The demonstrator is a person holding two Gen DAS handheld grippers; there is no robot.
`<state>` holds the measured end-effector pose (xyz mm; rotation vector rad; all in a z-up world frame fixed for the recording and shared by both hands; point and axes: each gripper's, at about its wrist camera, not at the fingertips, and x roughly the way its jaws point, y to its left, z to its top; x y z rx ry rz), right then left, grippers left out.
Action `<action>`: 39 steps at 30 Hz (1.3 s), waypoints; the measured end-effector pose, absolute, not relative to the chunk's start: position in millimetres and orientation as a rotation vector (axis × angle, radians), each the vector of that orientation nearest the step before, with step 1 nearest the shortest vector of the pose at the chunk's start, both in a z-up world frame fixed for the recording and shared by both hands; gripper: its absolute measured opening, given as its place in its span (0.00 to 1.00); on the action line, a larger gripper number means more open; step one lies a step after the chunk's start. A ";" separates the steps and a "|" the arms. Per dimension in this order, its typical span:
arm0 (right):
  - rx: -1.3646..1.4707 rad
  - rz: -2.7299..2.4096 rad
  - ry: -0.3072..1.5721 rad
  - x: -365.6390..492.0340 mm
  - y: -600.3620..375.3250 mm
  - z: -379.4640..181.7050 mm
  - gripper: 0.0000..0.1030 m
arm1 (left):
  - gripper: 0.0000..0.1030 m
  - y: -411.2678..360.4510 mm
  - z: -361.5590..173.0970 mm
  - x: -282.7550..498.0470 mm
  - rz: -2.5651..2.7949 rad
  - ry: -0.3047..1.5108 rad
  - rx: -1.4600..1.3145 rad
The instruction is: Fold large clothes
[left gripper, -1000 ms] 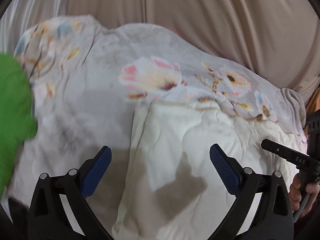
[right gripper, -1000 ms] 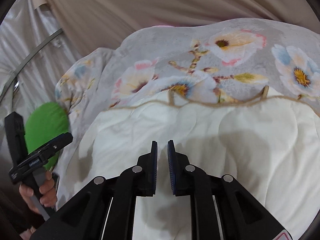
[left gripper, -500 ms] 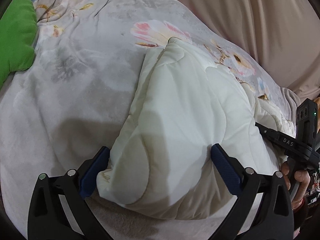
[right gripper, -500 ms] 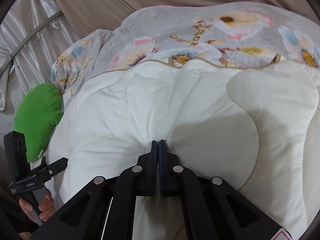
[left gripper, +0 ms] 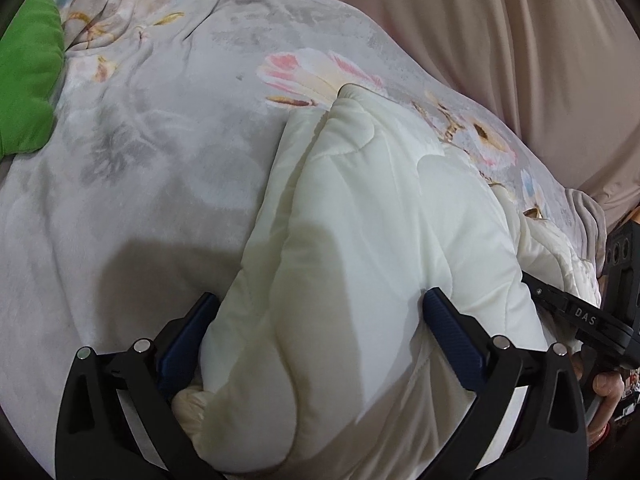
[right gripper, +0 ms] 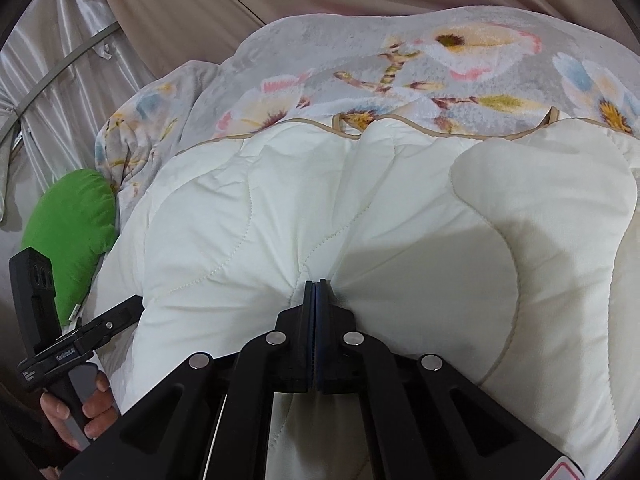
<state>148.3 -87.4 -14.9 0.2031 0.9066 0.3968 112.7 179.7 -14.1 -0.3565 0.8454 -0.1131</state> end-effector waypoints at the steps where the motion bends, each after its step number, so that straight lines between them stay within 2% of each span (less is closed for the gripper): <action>1: 0.216 0.395 0.904 147.7 -89.1 -13.8 0.00 | 0.96 180.3 -13.9 113.0 -0.115 0.847 -0.360; 3: 0.276 0.389 0.888 143.3 -96.3 -8.4 0.01 | 0.96 183.6 -13.2 112.2 -0.134 0.850 -0.372; 5: 0.337 0.411 0.862 139.2 -101.6 0.0 0.08 | 0.93 185.1 -12.3 111.3 -0.150 0.853 -0.376; 8: 0.233 0.340 0.845 144.3 -91.3 10.0 0.08 | 0.89 184.1 -9.2 112.3 -0.168 0.865 -0.381; 9: 0.200 0.318 0.855 149.8 -87.9 7.7 0.05 | 0.87 184.4 -7.5 112.2 -0.179 0.863 -0.385; 12: 0.193 0.309 0.896 168.1 -84.7 -6.5 0.00 | 0.73 183.0 -0.6 110.1 -0.230 0.852 -0.405; 14: 0.201 0.309 0.903 177.1 -85.1 -10.6 0.00 | 0.55 178.2 6.8 109.0 -0.260 0.842 -0.392; 15: 0.202 0.308 0.903 181.0 -84.8 -11.4 0.00 | 0.51 174.6 13.0 108.3 -0.273 0.833 -0.374; 17: 0.189 0.300 0.903 185.2 -81.7 -12.4 0.00 | 0.34 168.1 27.6 106.5 -0.278 0.804 -0.347; 20: 0.204 0.311 0.892 184.0 -84.4 -9.8 0.00 | 0.22 167.5 51.4 101.0 -0.308 0.749 -0.358; 22: 0.276 0.336 0.877 175.8 -95.6 -3.1 0.00 | 0.20 165.8 73.7 92.6 -0.362 0.696 -0.370; 24: 0.335 0.369 0.854 157.0 -111.1 10.1 0.05 | 0.19 157.4 94.2 83.8 -0.406 0.649 -0.354; 29: 0.323 0.369 0.812 84.1 -145.3 33.3 0.06 | 0.19 112.7 136.7 59.8 -0.493 0.550 -0.263; 34: 0.347 0.340 0.817 18.3 -162.8 12.2 0.06 | 0.19 75.7 156.7 43.9 -0.572 0.509 -0.220; 39: 0.348 0.363 0.861 8.7 -158.0 -16.0 0.04 | 0.18 41.2 167.4 32.6 -0.621 0.490 -0.174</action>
